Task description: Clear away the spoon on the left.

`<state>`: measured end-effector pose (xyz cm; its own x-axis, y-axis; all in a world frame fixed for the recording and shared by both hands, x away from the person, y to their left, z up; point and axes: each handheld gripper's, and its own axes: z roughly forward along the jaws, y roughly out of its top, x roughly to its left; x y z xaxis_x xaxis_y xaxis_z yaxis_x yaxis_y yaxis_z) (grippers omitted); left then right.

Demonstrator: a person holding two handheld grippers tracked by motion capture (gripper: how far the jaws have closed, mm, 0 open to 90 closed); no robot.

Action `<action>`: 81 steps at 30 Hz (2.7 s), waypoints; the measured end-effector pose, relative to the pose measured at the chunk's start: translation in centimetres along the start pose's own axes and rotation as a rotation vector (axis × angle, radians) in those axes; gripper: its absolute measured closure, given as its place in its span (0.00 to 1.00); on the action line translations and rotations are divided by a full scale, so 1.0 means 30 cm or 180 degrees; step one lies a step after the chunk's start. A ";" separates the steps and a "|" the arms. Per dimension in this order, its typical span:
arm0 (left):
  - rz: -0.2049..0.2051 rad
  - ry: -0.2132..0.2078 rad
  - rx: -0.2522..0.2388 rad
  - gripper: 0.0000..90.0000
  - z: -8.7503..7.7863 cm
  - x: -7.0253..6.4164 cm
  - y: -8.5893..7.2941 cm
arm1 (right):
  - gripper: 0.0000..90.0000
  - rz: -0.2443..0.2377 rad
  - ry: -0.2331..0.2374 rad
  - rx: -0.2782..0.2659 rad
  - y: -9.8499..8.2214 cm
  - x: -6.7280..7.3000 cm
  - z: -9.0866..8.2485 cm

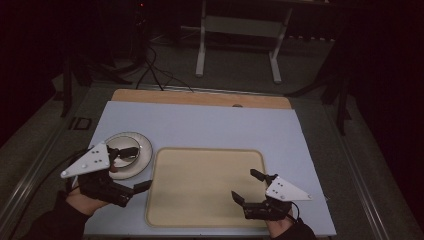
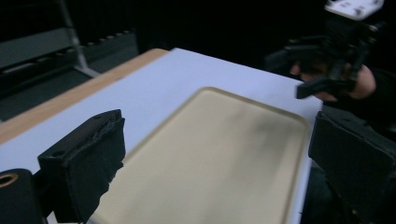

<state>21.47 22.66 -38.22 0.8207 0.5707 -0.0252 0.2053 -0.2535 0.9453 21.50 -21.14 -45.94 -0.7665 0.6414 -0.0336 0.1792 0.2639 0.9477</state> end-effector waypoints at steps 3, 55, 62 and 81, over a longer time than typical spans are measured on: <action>-0.0097 0.0147 -0.0052 0.05 -0.031 0.032 -0.013 | 0.14 -0.0014 -0.0003 0.0010 0.000 0.001 0.001; -0.2829 0.2247 -0.0603 0.65 -0.206 0.361 -0.453 | 0.14 -0.0026 0.0008 0.0081 -0.004 0.003 0.012; -0.2931 0.2264 -0.0785 0.81 -0.190 0.359 -0.459 | 0.14 -0.0021 0.0016 0.0081 -0.004 0.002 0.012; -0.2739 0.2097 -0.1108 1.00 -0.188 0.349 -0.420 | 0.14 -0.0021 0.0034 0.0081 -0.004 0.000 0.015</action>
<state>24.47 36.23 -48.56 0.0181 0.7759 -0.6306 0.3213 0.5927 0.7385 21.76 -20.85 -46.21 -0.7742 0.6319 -0.0364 0.1897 0.2865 0.9391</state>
